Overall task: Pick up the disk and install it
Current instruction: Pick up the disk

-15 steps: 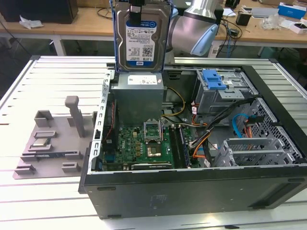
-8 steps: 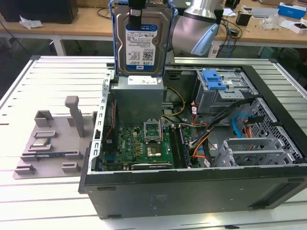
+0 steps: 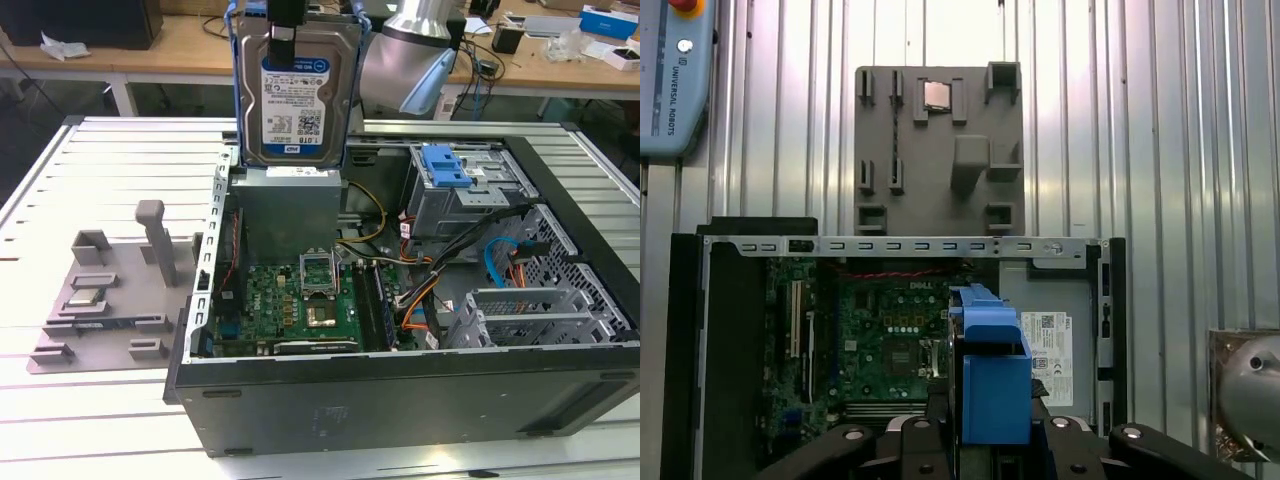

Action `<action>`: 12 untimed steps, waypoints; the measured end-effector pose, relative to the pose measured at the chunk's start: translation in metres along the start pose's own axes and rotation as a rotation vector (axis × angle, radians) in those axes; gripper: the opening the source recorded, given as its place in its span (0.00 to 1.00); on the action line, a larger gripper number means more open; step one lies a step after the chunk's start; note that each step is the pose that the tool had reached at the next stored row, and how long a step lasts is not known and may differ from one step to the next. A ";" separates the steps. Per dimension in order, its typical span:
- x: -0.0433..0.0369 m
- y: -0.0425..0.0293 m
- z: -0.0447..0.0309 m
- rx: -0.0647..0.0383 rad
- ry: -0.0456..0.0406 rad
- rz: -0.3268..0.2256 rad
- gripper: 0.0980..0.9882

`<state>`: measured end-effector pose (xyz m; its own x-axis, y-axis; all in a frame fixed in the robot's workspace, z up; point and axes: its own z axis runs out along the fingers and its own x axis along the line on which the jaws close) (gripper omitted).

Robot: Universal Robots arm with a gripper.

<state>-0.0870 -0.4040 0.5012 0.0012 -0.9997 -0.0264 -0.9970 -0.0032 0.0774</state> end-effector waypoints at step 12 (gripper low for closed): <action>0.0227 0.0001 -0.0006 0.000 0.0000 0.000 0.30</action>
<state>-0.0870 -0.4267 0.5012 0.0011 -0.9997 -0.0264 -0.9970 -0.0032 0.0773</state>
